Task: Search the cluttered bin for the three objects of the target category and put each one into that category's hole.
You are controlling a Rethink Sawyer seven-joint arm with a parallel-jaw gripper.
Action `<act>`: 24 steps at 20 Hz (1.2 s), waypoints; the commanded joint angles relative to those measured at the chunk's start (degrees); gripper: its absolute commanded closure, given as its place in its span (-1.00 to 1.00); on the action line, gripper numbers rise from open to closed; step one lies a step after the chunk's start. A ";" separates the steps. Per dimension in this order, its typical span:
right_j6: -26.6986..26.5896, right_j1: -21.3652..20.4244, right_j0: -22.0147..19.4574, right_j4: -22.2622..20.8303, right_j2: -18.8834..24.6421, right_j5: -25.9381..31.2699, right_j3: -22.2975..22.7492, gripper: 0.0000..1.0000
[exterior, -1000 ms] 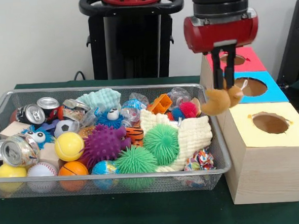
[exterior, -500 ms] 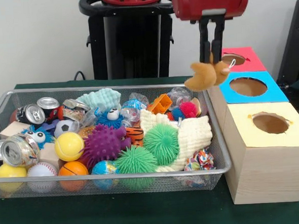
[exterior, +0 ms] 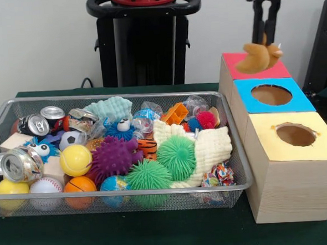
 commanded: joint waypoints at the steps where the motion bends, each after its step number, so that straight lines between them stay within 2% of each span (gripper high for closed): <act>1: 14.56 0.90 3.00 0.41 -2.34 -4.22 10.56 1.00; 9: 10.82 2.07 1.98 2.46 -0.09 -11.03 15.60 1.00; 13: 10.97 1.28 1.82 1.63 -1.66 -13.63 17.82 1.00; 19: 11.44 -1.92 0.64 2.72 -3.11 -15.80 23.88 1.00; 24: 14.14 -3.35 2.96 1.58 -6.81 -18.50 26.92 1.00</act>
